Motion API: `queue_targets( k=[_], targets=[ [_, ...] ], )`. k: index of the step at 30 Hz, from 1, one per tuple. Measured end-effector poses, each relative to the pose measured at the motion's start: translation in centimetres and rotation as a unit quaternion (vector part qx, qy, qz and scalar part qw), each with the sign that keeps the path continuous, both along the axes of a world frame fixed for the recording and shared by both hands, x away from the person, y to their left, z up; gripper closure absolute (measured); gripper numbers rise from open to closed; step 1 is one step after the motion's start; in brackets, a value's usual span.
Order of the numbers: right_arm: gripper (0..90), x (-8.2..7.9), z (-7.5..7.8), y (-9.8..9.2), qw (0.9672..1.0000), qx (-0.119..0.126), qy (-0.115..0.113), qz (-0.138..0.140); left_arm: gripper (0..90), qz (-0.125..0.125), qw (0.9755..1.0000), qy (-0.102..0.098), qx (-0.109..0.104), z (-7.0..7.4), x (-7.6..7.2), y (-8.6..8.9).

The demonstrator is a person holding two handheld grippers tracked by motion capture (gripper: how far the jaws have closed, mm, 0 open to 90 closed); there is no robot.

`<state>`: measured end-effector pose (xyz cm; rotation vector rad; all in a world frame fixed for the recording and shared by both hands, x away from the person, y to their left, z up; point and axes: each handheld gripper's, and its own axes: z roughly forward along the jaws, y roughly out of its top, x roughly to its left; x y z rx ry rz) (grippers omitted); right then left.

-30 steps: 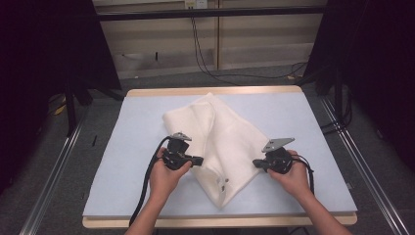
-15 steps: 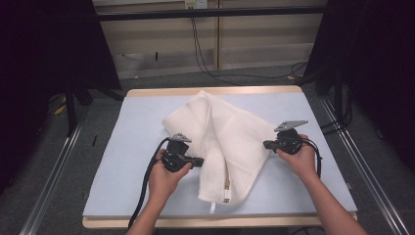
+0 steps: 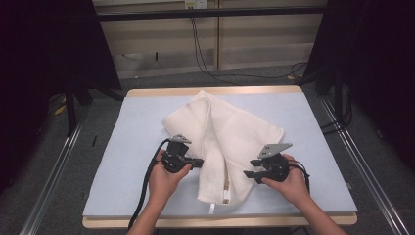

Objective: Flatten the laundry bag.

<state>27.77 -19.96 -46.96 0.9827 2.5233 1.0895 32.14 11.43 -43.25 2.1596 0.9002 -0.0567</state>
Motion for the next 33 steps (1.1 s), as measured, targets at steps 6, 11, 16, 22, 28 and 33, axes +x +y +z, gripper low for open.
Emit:
queue_targets(
  k=[6,11,16,22,28,33],
  targets=[
    [76.9,0.0,-0.8,1.1,0.9993,-0.024,-0.002,0.028,90.0,0.0,1.0,-0.005,0.002,0.2,-0.1,0.0],
    [90.0,0.7,-0.5,1.1,0.9984,-0.035,0.012,0.043,90.0,0.003,1.0,-0.001,-0.001,0.2,0.0,0.2],
    [90.0,1.0,-0.4,0.9,0.9987,-0.035,0.015,0.034,90.0,0.002,1.0,-0.003,-0.005,0.1,0.0,0.3],
    [90.0,2.5,0.1,-0.7,0.9995,-0.031,0.011,-0.004,90.0,0.0,0.9999,-0.006,-0.009,0.2,-0.1,0.0],
    [90.0,4.6,0.5,-2.1,0.9982,-0.035,0.0,-0.048,90.0,0.003,0.9999,-0.011,-0.009,0.2,-0.1,0.0],
    [90.0,5.7,0.5,-2.9,0.9967,-0.036,-0.013,-0.072,90.0,0.004,0.9998,-0.013,-0.016,0.2,-0.2,-0.2]
  ],
)
